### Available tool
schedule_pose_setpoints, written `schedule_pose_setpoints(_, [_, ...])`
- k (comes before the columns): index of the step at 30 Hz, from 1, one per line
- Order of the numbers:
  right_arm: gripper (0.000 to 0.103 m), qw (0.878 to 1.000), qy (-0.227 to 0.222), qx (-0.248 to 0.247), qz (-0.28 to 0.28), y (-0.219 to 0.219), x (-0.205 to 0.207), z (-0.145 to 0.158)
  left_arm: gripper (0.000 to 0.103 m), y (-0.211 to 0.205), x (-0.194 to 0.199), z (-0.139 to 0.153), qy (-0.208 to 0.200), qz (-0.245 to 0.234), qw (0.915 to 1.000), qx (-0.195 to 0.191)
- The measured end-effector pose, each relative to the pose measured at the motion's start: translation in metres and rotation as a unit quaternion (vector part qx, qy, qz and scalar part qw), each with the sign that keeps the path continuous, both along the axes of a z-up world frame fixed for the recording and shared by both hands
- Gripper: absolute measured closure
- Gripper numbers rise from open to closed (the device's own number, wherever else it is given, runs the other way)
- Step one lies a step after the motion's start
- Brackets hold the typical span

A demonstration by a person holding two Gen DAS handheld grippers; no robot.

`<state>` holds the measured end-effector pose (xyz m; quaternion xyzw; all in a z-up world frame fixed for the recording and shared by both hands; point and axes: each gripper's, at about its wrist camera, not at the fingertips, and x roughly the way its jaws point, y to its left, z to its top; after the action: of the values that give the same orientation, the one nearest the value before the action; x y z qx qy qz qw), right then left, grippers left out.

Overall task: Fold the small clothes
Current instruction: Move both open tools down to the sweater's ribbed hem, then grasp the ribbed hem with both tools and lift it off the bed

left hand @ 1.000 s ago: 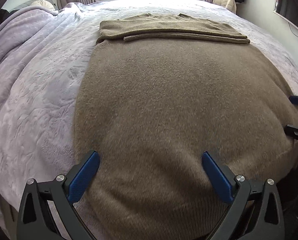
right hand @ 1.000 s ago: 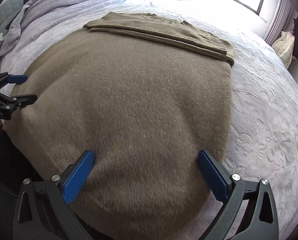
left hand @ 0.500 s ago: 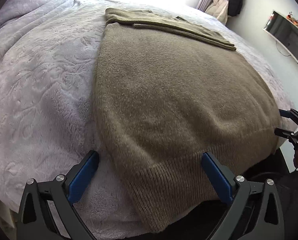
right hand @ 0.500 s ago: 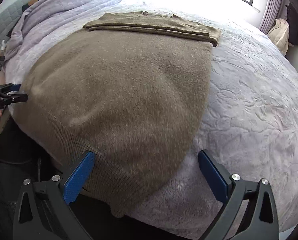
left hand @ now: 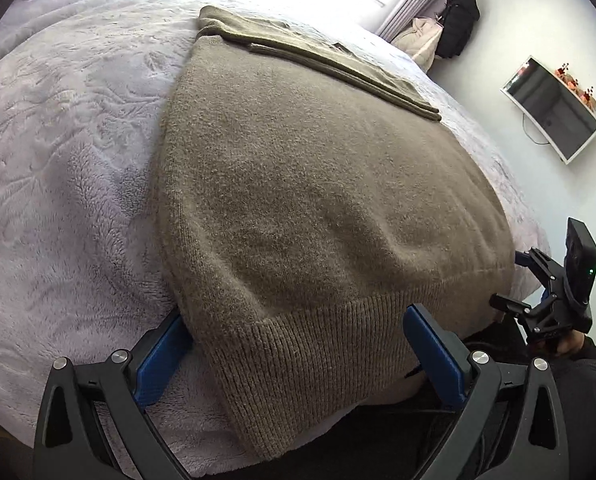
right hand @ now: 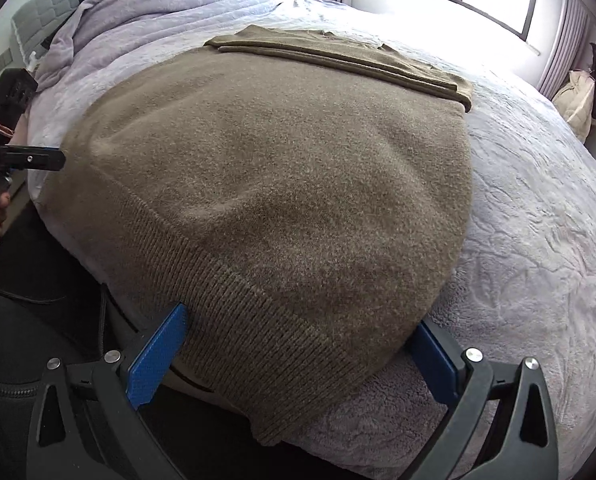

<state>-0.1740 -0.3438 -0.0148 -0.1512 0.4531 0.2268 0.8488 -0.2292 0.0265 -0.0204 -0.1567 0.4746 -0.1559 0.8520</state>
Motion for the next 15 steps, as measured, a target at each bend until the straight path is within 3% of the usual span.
schedule_pose_setpoints(5, [0.001,1.000,-0.006,0.012,0.003,-0.001,-0.005,0.002,0.001,-0.019,-0.003,0.001,-0.011,-0.012,0.9982,0.057])
schedule_pose_setpoints(8, [0.012,0.999,-0.002,0.040,0.011,-0.008,-0.009,0.007,0.001,-0.020,-0.002,0.001,-0.011,-0.016,0.9978,0.064])
schedule_pose_setpoints(10, [0.027,0.998,0.001,0.056,0.014,-0.011,-0.009,0.009,0.001,-0.021,0.000,-0.001,-0.005,-0.015,0.9975,0.069])
schedule_pose_setpoints(12, [0.035,0.997,0.006,0.070,0.011,-0.016,-0.008,0.010,0.001,-0.028,0.006,-0.005,0.005,-0.011,0.9962,0.086])
schedule_pose_setpoints(15, [0.039,0.996,0.015,0.086,0.012,-0.022,-0.007,0.011,0.001,-0.042,0.009,-0.007,0.005,-0.010,0.9922,0.124])
